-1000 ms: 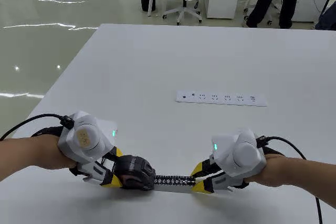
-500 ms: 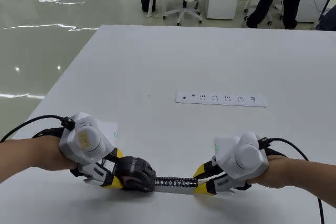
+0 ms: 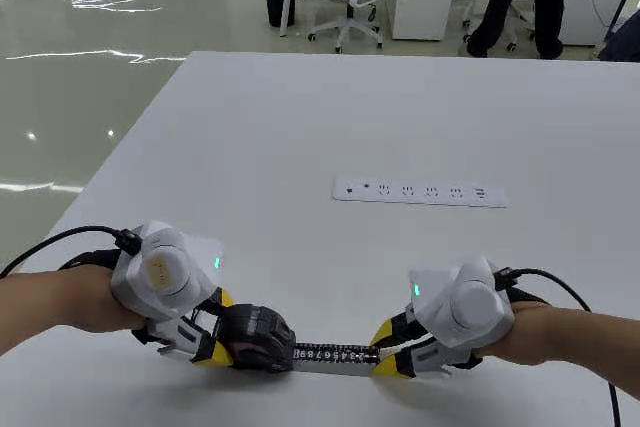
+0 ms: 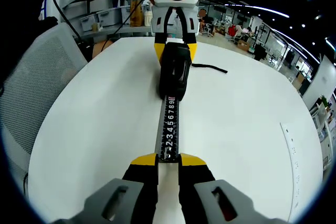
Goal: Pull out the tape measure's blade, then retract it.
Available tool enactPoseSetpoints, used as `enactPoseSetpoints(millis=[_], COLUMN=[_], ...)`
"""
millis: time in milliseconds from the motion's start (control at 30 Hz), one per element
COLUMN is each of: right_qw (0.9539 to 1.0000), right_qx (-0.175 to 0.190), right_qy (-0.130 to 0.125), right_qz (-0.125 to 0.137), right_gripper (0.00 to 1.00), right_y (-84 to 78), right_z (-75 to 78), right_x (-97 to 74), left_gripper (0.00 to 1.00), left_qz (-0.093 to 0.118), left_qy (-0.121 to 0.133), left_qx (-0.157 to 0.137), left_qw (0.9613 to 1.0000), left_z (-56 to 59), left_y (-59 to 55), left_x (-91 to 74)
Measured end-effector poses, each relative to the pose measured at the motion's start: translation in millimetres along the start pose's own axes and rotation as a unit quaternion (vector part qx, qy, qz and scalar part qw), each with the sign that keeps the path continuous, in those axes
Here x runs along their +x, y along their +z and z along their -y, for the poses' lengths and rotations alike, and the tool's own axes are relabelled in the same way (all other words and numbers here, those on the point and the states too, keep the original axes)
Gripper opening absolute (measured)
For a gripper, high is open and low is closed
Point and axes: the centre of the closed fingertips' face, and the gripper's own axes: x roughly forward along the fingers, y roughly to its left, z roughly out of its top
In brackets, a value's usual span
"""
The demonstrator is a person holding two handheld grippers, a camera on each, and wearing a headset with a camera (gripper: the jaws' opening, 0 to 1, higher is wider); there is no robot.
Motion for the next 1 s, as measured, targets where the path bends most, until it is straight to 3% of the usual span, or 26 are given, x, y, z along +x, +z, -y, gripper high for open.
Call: enactPoseSetpoints(millis=[1000], right_qw=[1.0000], right_qx=[0.002], right_qy=[0.000], right_qz=[-0.007], right_gripper=[0.13], right_y=[-11.2], right_z=[-2.1], right_x=[-7.0], left_gripper=[0.25], left_qz=[0.003], left_qy=[0.001], left_qx=[-0.001], left_qw=[1.0000], left_z=[1.1], left_y=[1.4], left_x=[1.1])
